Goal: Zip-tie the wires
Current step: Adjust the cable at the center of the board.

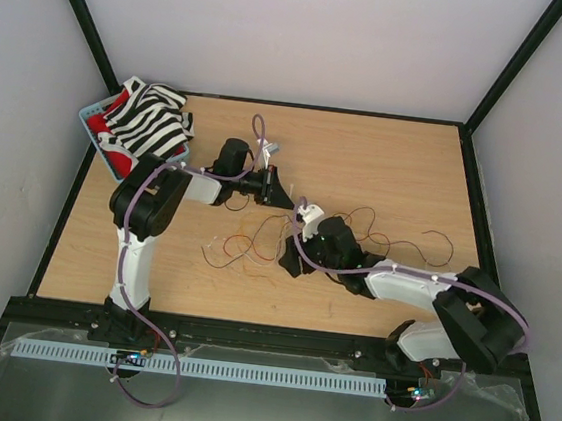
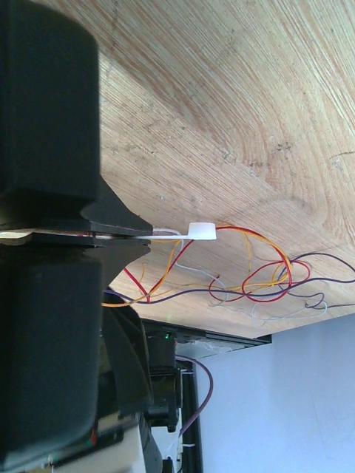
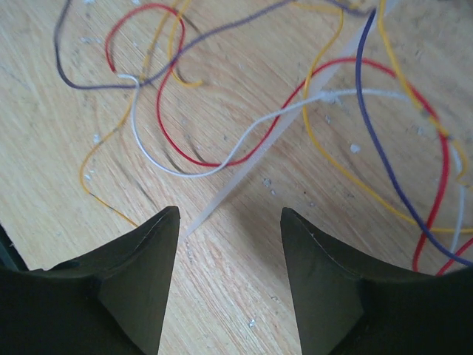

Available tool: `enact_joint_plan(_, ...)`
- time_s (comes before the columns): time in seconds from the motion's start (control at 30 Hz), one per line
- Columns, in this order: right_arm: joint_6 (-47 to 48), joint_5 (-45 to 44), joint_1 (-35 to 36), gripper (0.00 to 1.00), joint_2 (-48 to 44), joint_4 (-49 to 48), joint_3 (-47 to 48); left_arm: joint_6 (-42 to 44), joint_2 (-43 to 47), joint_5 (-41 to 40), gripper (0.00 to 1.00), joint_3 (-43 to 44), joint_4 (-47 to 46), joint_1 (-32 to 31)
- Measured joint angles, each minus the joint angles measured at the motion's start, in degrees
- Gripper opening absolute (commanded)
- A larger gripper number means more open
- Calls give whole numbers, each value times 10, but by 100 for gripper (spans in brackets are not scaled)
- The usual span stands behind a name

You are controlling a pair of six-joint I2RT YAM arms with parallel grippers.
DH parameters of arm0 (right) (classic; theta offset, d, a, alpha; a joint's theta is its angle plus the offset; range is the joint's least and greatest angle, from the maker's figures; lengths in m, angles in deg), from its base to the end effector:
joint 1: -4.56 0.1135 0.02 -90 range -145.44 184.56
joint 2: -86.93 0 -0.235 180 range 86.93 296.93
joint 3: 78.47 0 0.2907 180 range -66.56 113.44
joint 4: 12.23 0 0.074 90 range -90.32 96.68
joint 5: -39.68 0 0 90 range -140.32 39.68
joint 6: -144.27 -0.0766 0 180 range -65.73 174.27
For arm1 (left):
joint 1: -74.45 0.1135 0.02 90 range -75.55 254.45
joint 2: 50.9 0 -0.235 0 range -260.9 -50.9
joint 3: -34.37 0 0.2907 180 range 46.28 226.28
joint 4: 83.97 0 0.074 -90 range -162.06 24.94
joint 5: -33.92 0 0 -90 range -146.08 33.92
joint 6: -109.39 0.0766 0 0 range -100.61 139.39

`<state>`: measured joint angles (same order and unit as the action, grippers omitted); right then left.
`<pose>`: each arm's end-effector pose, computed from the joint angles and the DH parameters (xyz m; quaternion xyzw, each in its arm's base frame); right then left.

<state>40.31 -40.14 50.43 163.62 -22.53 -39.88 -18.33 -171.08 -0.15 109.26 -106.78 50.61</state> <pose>0.2178 0.2440 0.0931 -0.2785 0.8074 0.3224 0.4081 0.3866 -0.2402 0.0653 0.1700 0.7604 -0.5861 0.2222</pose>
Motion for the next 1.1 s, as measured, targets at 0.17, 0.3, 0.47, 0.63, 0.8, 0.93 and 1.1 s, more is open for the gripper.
enact_joint_plan(0.17,-21,3,0,67,53,-2,0,2,3,0,0,-1,1,0)
enact_joint_plan(0.3,-38,6,0,66,71,-33,3,2,5,0,0,-1,2,0)
enact_joint_plan(0.47,-38,7,0,69,81,-54,3,2,5,0,0,-1,3,0)
enact_joint_plan(0.63,14,-26,0,81,44,-66,-24,2,5,2,0,-1,4,-1)
enact_joint_plan(0.8,106,-38,-1,81,5,-126,-54,2,5,5,0,-1,6,0)
enact_joint_plan(0.93,190,-38,0,81,9,-187,-76,1,5,7,0,-1,12,0)
enact_joint_plan(1.1,299,-30,0,80,37,-302,-141,-1,5,11,0,0,28,0)
